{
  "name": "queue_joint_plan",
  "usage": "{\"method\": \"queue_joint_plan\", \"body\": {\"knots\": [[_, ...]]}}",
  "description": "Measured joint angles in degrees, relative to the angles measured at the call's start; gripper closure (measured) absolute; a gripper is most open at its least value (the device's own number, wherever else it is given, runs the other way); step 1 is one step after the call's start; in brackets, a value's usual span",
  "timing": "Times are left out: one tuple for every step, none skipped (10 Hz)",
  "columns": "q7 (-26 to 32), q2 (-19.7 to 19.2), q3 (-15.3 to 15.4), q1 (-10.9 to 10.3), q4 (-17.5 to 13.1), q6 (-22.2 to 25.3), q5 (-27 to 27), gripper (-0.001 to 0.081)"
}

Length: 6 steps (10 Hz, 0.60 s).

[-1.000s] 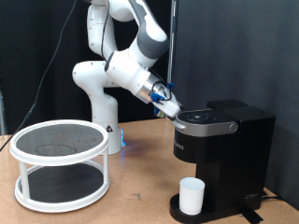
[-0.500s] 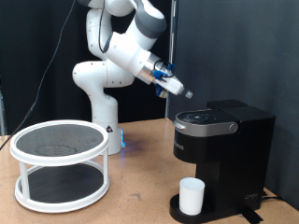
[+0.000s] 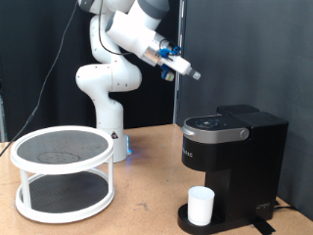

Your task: Make a cup of coffee with the keurig machine

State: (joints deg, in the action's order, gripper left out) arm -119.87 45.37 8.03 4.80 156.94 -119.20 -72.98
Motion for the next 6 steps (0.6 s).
{"method": "queue_joint_plan", "body": {"knots": [[-2.3, 1.7, -0.6, 0.0, -0.4, 0.8, 1.5, 0.0072], [-4.2, 3.5, -0.9, 0.3, -0.3, 1.7, 2.7, 0.0072], [-4.0, 3.4, -0.9, 0.3, -0.2, 1.7, 2.7, 0.0072], [-3.7, 3.2, -0.5, 0.2, -0.3, -0.5, -1.2, 0.0072], [-1.9, 2.9, 0.2, 0.2, -0.9, -3.8, -6.4, 0.0072], [1.0, 2.2, 0.9, 0.2, -2.5, -6.0, -8.7, 0.0072]]}}
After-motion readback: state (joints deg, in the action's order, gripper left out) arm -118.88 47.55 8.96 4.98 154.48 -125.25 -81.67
